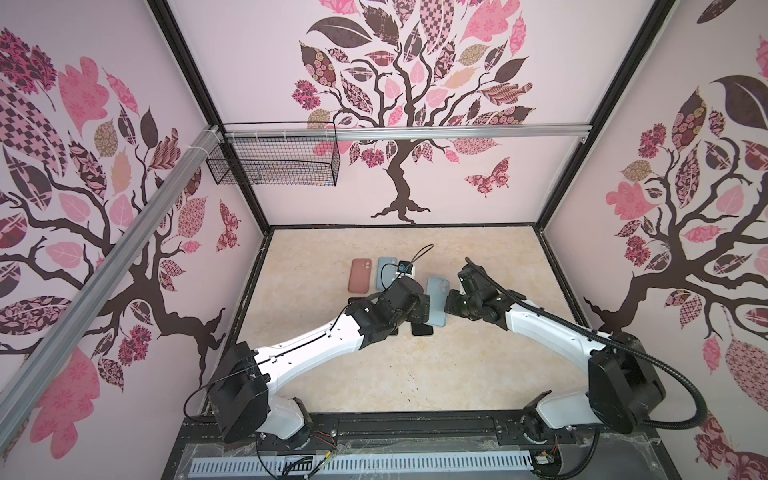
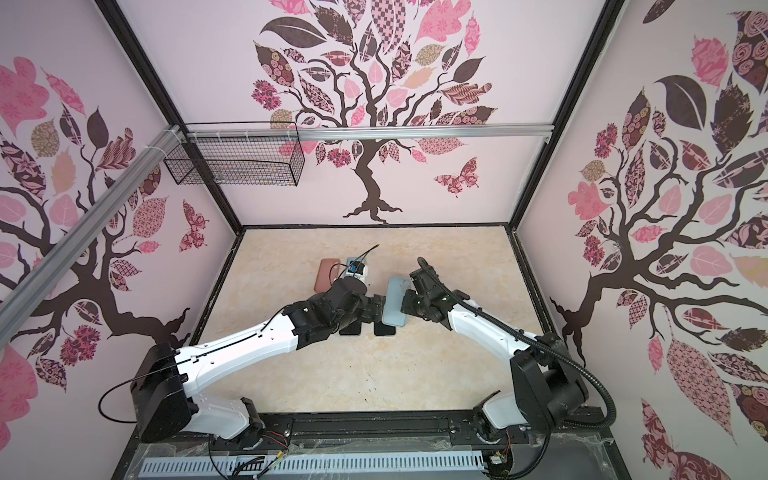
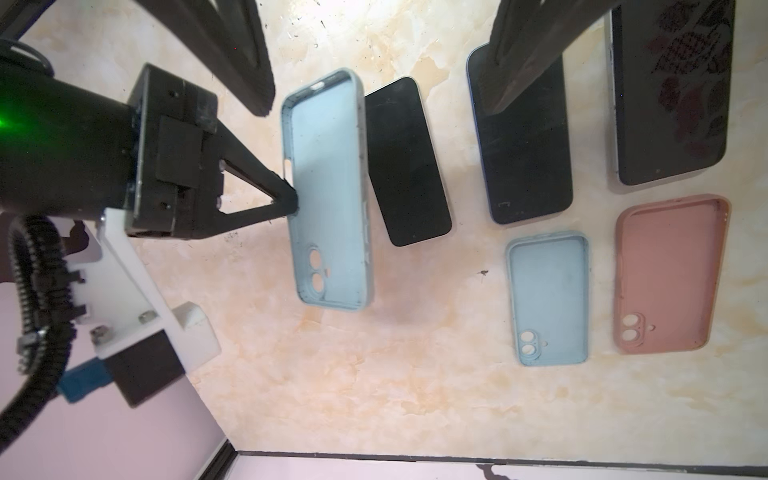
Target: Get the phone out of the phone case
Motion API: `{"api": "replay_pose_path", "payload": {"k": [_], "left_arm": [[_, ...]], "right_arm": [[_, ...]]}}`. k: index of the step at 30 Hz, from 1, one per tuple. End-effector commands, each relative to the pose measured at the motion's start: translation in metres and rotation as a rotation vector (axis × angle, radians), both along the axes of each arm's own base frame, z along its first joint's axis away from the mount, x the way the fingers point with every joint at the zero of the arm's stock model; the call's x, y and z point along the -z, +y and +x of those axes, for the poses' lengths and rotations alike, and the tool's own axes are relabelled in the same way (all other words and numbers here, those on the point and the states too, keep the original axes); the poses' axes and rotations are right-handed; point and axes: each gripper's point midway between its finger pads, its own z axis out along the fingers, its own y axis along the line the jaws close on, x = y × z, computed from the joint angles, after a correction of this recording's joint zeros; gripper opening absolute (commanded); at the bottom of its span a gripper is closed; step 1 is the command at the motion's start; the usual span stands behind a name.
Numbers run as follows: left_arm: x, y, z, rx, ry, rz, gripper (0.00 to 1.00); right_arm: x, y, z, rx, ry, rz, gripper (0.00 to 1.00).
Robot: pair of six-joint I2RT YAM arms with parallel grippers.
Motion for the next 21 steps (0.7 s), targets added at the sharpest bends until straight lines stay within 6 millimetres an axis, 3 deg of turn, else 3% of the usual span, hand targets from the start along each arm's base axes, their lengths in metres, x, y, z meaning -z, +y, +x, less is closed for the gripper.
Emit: {"api": "replay_pose_path", "payload": {"k": [1, 3, 9, 13, 21], "left_arm": [[0.008, 0.01, 0.001, -0.019, 0.067, -0.054, 0.9], [0.009, 0.009, 0.003, 0.006, 0.075, -0.087, 0.98], [0.022, 0.012, 0.014, 0.03, 0.126, -0.142, 0.98], [0.028, 0.014, 0.031, 0.021, 0.15, -0.244, 0.98], [0.041, 0.022, 0.072, -0.021, 0.2, -0.37, 0.98]], "right_arm": [[-0.005, -0.033, 0.006, 0.134, -0.012, -0.152, 0.0], [-0.009, -0.03, 0.009, 0.082, -0.036, -0.17, 0.0], [-0.018, -0.019, 0.017, 0.007, -0.062, -0.17, 0.0], [-0.025, -0.007, 0.039, -0.025, -0.072, -0.185, 0.0], [-0.009, 0.016, 0.094, -0.064, 0.004, -0.224, 0.0]]}}
